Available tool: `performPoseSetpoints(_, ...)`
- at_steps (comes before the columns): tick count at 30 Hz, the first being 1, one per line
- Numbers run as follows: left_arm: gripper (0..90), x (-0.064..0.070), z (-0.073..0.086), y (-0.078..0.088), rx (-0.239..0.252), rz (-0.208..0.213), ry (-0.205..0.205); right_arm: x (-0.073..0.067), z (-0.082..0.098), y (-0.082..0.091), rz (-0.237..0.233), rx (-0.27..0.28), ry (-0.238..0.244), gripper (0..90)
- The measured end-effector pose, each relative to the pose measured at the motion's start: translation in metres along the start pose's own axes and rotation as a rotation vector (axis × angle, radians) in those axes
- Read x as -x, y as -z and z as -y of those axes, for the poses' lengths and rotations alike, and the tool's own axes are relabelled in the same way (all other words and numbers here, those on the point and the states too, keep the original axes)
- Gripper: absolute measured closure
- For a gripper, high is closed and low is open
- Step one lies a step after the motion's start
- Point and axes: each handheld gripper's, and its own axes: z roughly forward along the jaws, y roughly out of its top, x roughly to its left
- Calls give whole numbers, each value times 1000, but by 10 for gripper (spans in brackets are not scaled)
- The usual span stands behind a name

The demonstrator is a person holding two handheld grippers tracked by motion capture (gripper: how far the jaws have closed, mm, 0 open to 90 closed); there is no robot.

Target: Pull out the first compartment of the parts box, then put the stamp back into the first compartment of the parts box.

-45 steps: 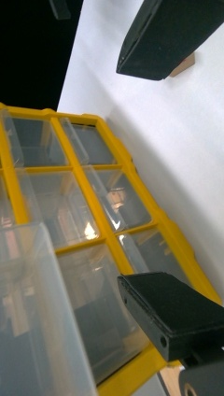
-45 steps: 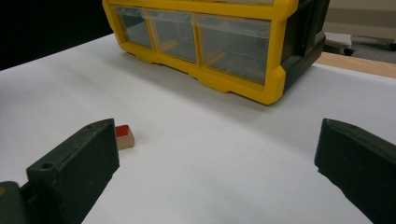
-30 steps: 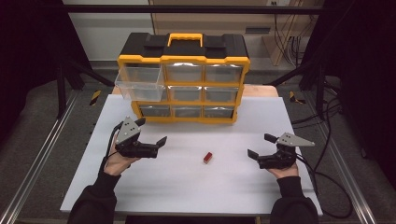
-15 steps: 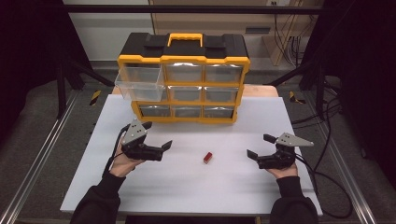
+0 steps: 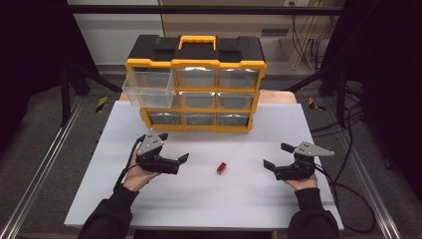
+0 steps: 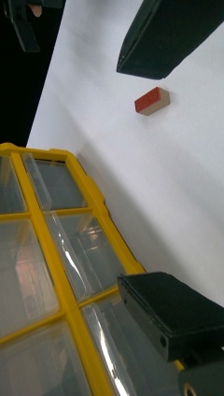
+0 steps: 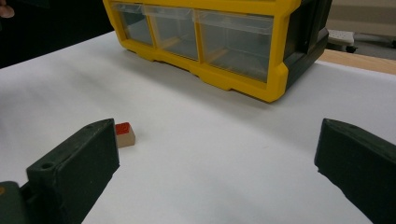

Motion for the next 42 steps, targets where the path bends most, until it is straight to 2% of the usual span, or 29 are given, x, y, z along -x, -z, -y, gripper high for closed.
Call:
performPoseSetpoints(6, 4, 6, 2, -7, -7, 29, 24, 0, 0, -1, -1, -2, -1, 3)
performPoseSetpoints(12, 3, 10, 2, -11, -19, 45, 28, 0, 1, -1, -3, -4, -2, 3)
performPoseSetpoints(16, 3, 14, 2, -14, -25, 74, 47, -1, 1, -1, -2, -1, -4, 3)
performPoseSetpoints(19, 3, 18, 1, -17, -36, 81, 38, 0, 0, -1, -3, 0, -1, 3)
performPoseSetpoints(24, 3, 25, 0, -21, -51, 100, 46, 0, 1, -1, -3, -4, -3, 3)
performPoseSetpoints(33, 5, 32, 0, -24, -57, 104, 33, -1, 1, -1, -6, -3, 0, 3)
performPoseSetpoints(38, 7, 37, -1, -28, -64, 88, 6, -1, 1, -1, -6, -5, -2, 3)
performPoseSetpoints(42, 7, 40, -3, -32, -58, 78, 6, 0, 1, -1, -5, 1, -2, 3)
